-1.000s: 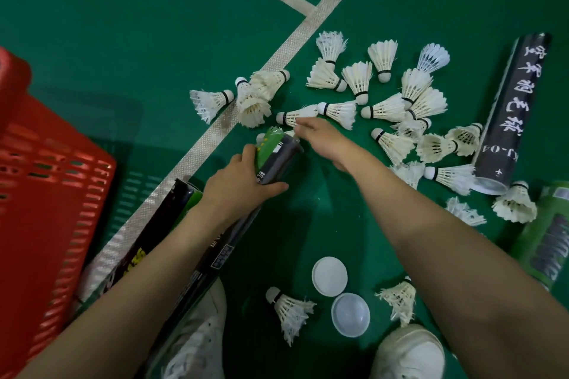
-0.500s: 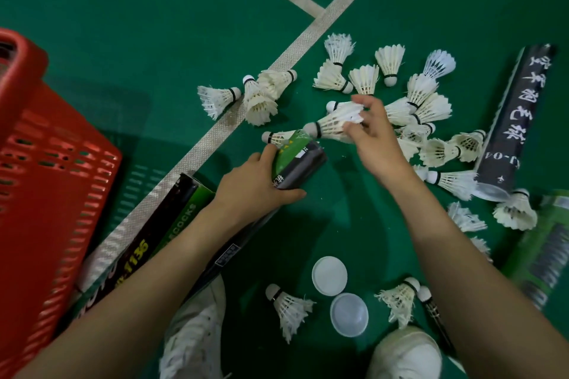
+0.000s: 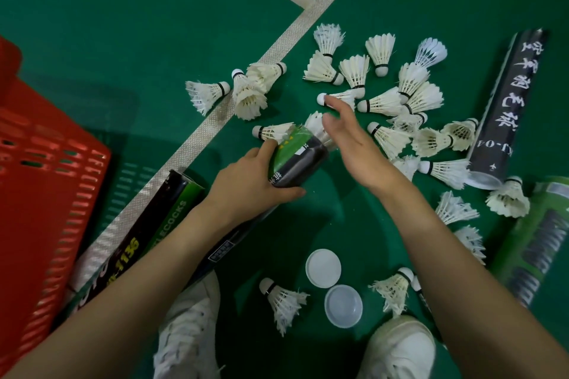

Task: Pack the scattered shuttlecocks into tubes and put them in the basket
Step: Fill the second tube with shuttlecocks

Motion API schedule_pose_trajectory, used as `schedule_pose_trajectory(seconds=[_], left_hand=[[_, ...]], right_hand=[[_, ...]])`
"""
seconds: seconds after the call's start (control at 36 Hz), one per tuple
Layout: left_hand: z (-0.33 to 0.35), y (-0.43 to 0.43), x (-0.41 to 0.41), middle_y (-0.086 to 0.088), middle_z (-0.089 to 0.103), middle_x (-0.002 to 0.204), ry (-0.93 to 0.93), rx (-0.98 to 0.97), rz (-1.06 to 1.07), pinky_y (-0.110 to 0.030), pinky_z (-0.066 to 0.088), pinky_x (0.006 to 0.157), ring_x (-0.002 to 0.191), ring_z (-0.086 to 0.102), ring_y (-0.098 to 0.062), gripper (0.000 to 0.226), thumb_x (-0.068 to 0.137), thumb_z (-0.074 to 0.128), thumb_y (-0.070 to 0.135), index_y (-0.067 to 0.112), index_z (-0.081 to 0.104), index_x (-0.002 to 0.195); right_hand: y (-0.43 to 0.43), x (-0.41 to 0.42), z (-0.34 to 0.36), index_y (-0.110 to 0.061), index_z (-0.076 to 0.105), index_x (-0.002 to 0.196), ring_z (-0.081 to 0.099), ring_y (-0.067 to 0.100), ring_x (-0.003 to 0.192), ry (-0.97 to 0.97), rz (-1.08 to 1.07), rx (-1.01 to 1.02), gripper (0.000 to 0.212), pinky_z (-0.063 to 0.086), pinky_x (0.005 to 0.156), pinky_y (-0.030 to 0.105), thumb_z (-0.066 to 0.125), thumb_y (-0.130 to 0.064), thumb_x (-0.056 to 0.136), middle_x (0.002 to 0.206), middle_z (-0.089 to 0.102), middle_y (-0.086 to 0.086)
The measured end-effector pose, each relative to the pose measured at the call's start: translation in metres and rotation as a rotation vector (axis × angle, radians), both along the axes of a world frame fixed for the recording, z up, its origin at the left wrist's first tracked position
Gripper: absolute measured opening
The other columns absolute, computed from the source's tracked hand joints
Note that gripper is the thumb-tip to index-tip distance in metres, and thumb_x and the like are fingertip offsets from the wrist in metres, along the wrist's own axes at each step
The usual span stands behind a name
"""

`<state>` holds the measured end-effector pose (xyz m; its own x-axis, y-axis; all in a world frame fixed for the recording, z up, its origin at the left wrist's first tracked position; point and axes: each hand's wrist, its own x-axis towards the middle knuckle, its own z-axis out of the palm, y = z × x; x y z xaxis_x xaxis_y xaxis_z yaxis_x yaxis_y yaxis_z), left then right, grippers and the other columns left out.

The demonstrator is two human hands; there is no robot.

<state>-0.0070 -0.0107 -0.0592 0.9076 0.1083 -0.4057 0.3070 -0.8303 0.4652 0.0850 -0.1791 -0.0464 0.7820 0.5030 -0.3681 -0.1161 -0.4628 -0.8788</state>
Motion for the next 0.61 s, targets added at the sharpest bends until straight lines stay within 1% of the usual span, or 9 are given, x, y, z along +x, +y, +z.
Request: schedule_pose_trajectory(seconds=[0.11, 0.19, 0.28, 0.33, 0.39, 0.44, 0.5, 0.56, 0.61], left_hand=[[0.001, 0.001, 0.000, 0.000, 0.055, 0.126, -0.047, 0.027, 0.015, -0.038, 0.048, 0.084, 0.106, 0.058, -0.027, 0.082, 0.070, 0.065, 0.071, 0.028, 0.034, 0.134], [0.000, 0.004, -0.001, -0.002, 0.055, 0.126, -0.056, 0.038, 0.046, -0.038, 0.048, 0.085, 0.107, 0.058, -0.028, 0.086, 0.071, 0.065, 0.070, 0.028, 0.032, 0.139], [-0.005, 0.008, -0.001, -0.003, 0.054, 0.128, -0.014, 0.036, 0.080, -0.040, 0.048, 0.089, 0.110, 0.058, -0.029, 0.089, 0.072, 0.064, 0.070, 0.028, 0.028, 0.142], [-0.010, 0.012, 0.002, -0.006, 0.053, 0.128, 0.015, 0.053, 0.103, -0.041, 0.047, 0.086, 0.109, 0.058, -0.032, 0.089, 0.072, 0.063, 0.070, 0.026, 0.028, 0.141], [-0.012, 0.016, 0.004, -0.008, 0.052, 0.128, 0.030, 0.072, 0.129, -0.041, 0.046, 0.084, 0.108, 0.057, -0.034, 0.087, 0.074, 0.063, 0.069, 0.023, 0.028, 0.139], [-0.015, 0.022, 0.005, -0.009, 0.052, 0.127, 0.033, 0.074, 0.156, -0.043, 0.046, 0.084, 0.107, 0.057, -0.035, 0.084, 0.074, 0.063, 0.069, 0.021, 0.030, 0.136], [-0.017, 0.029, 0.004, -0.010, 0.052, 0.124, 0.031, 0.069, 0.183, -0.044, 0.046, 0.083, 0.105, 0.057, -0.036, 0.082, 0.074, 0.063, 0.068, 0.019, 0.032, 0.133], [-0.019, 0.035, 0.002, -0.011, 0.053, 0.123, 0.033, 0.056, 0.219, -0.045, 0.048, 0.083, 0.104, 0.057, -0.036, 0.080, 0.074, 0.065, 0.066, 0.018, 0.033, 0.130], [-0.020, 0.041, 0.000, -0.012, 0.053, 0.121, 0.037, 0.044, 0.250, -0.044, 0.048, 0.081, 0.103, 0.057, -0.036, 0.079, 0.074, 0.067, 0.064, 0.016, 0.035, 0.128]], right_hand=[[0.014, -0.010, 0.009, -0.034, 0.007, 0.152, 0.019, -0.006, 0.129, 0.083, -0.029, 0.060, 0.062, 0.014, 0.105, 0.022, 0.019, -0.054, 0.095, 0.159, 0.012, -0.011], [0.027, -0.012, 0.003, -0.039, 0.004, 0.151, 0.018, 0.005, 0.140, 0.119, 0.067, 0.002, 0.070, 0.012, 0.111, 0.028, 0.018, -0.064, 0.087, 0.159, 0.012, -0.011], [0.036, -0.005, -0.016, -0.036, 0.017, 0.150, 0.028, 0.013, 0.141, 0.135, -0.011, 0.003, 0.068, 0.016, 0.117, 0.037, 0.018, -0.069, 0.090, 0.154, 0.030, -0.008], [0.040, 0.000, -0.030, -0.027, 0.038, 0.142, 0.049, 0.015, 0.124, 0.115, -0.155, 0.033, 0.058, 0.032, 0.109, 0.038, 0.020, -0.059, 0.097, 0.131, 0.055, -0.001], [0.042, 0.005, -0.044, -0.022, 0.053, 0.128, 0.054, 0.015, 0.110, 0.055, -0.280, 0.014, 0.044, 0.040, 0.102, 0.039, 0.025, -0.044, 0.102, 0.113, 0.059, -0.001], [0.045, 0.008, -0.057, -0.023, 0.058, 0.122, 0.050, 0.017, 0.112, -0.008, -0.244, -0.093, 0.037, 0.040, 0.099, 0.033, 0.029, -0.037, 0.103, 0.120, 0.054, 0.004], [0.050, 0.010, -0.067, -0.023, 0.059, 0.121, 0.048, 0.017, 0.112, 0.045, -0.171, -0.147, 0.033, 0.036, 0.090, 0.026, 0.035, -0.036, 0.101, 0.127, 0.052, 0.007], [0.058, 0.009, -0.072, -0.024, 0.058, 0.121, 0.049, 0.016, 0.113, 0.187, -0.126, -0.120, 0.030, 0.036, 0.088, 0.028, 0.040, -0.036, 0.100, 0.126, 0.055, 0.002], [0.066, 0.010, -0.072, -0.022, 0.055, 0.128, 0.046, 0.015, 0.121, 0.255, -0.092, -0.089, 0.035, 0.038, 0.095, 0.032, 0.039, -0.037, 0.100, 0.133, 0.053, -0.001]])
